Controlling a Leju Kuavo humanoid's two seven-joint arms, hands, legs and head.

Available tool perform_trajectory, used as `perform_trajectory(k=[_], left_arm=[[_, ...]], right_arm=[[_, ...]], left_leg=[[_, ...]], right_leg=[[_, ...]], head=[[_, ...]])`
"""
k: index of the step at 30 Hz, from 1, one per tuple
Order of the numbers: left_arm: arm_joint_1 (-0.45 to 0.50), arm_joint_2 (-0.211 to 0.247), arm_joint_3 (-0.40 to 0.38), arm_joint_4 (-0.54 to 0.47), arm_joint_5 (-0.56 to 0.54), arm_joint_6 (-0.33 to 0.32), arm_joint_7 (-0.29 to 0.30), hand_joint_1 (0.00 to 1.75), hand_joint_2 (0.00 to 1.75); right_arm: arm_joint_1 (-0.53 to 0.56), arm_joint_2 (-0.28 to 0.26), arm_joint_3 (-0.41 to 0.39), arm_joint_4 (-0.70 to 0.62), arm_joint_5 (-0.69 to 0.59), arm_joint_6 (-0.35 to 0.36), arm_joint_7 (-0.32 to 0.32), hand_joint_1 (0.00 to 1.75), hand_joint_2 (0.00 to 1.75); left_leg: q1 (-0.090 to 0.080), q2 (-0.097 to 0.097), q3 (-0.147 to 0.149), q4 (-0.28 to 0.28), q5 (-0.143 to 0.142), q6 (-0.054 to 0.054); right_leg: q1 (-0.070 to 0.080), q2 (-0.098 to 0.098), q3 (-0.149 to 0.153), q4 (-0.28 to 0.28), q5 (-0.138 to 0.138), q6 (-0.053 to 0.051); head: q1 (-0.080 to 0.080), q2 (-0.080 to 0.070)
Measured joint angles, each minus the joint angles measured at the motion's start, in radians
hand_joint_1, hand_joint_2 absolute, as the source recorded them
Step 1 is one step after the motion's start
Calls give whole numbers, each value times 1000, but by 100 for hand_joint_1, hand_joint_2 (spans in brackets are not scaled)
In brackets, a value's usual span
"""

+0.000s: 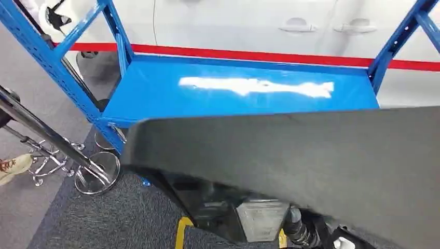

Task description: Take the parts from the cabinet and place them on the table.

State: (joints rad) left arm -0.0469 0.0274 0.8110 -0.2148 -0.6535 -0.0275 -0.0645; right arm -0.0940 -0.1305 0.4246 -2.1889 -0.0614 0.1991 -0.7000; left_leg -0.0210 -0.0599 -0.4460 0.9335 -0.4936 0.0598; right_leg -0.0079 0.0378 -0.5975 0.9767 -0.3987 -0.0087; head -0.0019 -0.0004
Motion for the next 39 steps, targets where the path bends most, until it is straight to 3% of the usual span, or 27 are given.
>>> perform_trajectory(k=[1,2,4,6,7,8,10,11,12,13,16,17,19,20,21,22,23,25,26,28,30,31,32,34,36,37,39], left_arm=[[0,1,0,0,-3,0,-2,0,175],[-4,0,0,0,-6,-1,-4,0,175],[-6,0,0,0,-10,-1,-7,0,175],[-6,-1,0,0,-17,0,-6,0,175],[-7,-3,0,0,-18,-1,-7,0,175],[-8,-4,0,0,-19,-1,-7,0,175],[-10,-4,0,0,-20,0,-6,0,175],[-11,-4,0,0,-20,0,-6,0,175],[-12,-2,0,0,-20,0,-7,0,175],[-11,-3,0,0,-20,0,-7,0,175],[-9,-3,0,0,-20,0,-6,0,175],[-8,-3,1,0,-20,0,-6,0,175],[-6,-3,2,0,-21,0,-5,0,175],[-7,-3,2,0,-22,0,-5,0,175],[-8,-3,2,0,-26,0,-5,0,175],[-8,-3,3,0,-29,0,-5,0,175],[-8,-3,3,0,-31,0,-5,0,175],[-9,-3,4,0,-38,0,-6,0,175],[-11,-2,4,0,-40,0,-8,0,175],[-15,-1,5,0,-48,0,-9,0,175],[-15,-1,6,0,-52,-1,-9,0,175],[-14,1,7,0,-56,-1,-9,0,175],[-13,1,8,0,-58,-1,-9,0,175],[-17,1,11,0,-59,-1,-8,0,175],[-16,1,15,0,-62,-1,-9,0,175],[-16,0,16,0,-63,-1,-9,0,175],[-16,0,18,0,-68,-2,-9,0,175]], right_arm=[[-1,0,0,-2,0,2,0,175,175],[0,2,0,-5,2,2,0,175,175],[-12,7,0,-6,10,-8,0,175,175],[-11,9,1,-6,18,-20,0,175,175],[-12,9,1,-6,19,-25,0,175,175],[-12,9,2,-6,20,-28,0,175,175],[-13,9,5,-8,22,-32,0,175,175],[-13,9,6,-8,23,-33,0,175,175],[-15,9,8,-8,23,-34,0,175,175],[-16,10,8,-10,24,-34,0,175,175],[-20,11,8,-14,24,-35,1,175,175],[-21,11,9,-13,24,-35,1,175,175],[-23,15,13,-14,24,-35,1,175,175],[-23,16,15,-14,24,-36,1,175,175],[-23,16,17,-14,24,-37,1,175,175],[-24,17,19,-14,24,-39,1,175,175],[-25,17,22,-14,24,-40,1,175,175],[-28,17,27,-14,26,-42,1,175,175],[-31,17,29,-14,26,-44,1,175,175],[-39,20,34,-14,27,-52,1,175,175],[-49,22,40,-14,28,-59,1,175,175],[-49,23,43,-14,29,-59,1,175,175],[-50,23,46,-13,30,-59,1,175,175],[-55,23,50,-13,31,-61,1,175,175],[-57,23,53,-13,31,-62,1,175,175],[-57,23,53,-13,31,-62,1,175,175],[-57,23,55,-13,33,-62,1,175,175]], left_leg=[[10,14,-13,-26,23,2],[15,31,-2,-36,32,-4],[18,44,-31,-31,44,2],[19,62,-58,-16,54,-3],[22,69,-74,-6,59,-7],[26,73,-93,6,64,-12],[34,76,-127,32,71,-23],[36,76,-138,42,74,-29],[32,73,-146,48,80,-37],[34,73,-145,44,92,-44],[35,68,-157,41,117,-66],[41,67,-163,52,93,-70],[42,66,-200,159,-33,-79],[42,66,-219,238,-89,-83],[42,66,-231,305,-119,-86],[42,66,-234,353,-116,-87],[42,66,-224,367,-82,-87],[42,66,-139,271,11,-84],[42,65,-78,187,18,-80],[34,60,21,22,-38,-70],[30,58,12,23,-40,-63],[29,59,2,23,-32,-55],[42,64,-3,12,-15,-40],[34,70,-35,17,9,-25],[28,72,-68,23,31,-19],[25,72,-88,28,43,-19],[20,74,-126,37,64,-20]], right_leg=[[12,17,0,-4,7,6],[12,5,-19,12,-26,10],[8,-20,-57,133,-147,18],[-4,-27,-91,284,-220,31],[-9,-28,-93,327,-203,39],[-14,-29,-77,330,-159,46],[-24,-32,9,233,-80,57],[-29,-32,71,149,-83,60],[-25,-32,141,44,-118,60],[-20,-30,171,-18,-142,44],[-14,-33,151,-14,-131,27],[-24,-41,144,-16,-119,10],[-20,-43,112,-8,-100,-9],[-17,-44,94,-2,-90,-11],[-15,-46,77,2,-80,-12],[-14,-46,58,8,-70,-11],[-14,-47,39,15,-61,-10],[-15,-47,0,29,-43,-4],[-15,-46,-9,32,-35,0],[-12,-47,-16,34,-20,13],[-15,-49,-22,30,0,23],[-14,-49,-22,26,10,31],[-16,-44,-32,33,2,37],[-15,-41,-63,115,-122,36],[-11,-41,-95,266,-231,34],[-10,-41,-102,332,-239,33],[-7,-41,-75,358,-162,26]], head=[[0,0],[0,0],[3,0],[3,0],[3,0],[3,0],[3,0],[3,0],[3,0],[2,0],[2,0],[3,0],[2,0],[2,0],[2,0],[3,0],[2,0],[2,0],[2,0],[3,0],[3,0],[3,0],[3,0],[3,0],[3,0],[3,0],[3,0]])
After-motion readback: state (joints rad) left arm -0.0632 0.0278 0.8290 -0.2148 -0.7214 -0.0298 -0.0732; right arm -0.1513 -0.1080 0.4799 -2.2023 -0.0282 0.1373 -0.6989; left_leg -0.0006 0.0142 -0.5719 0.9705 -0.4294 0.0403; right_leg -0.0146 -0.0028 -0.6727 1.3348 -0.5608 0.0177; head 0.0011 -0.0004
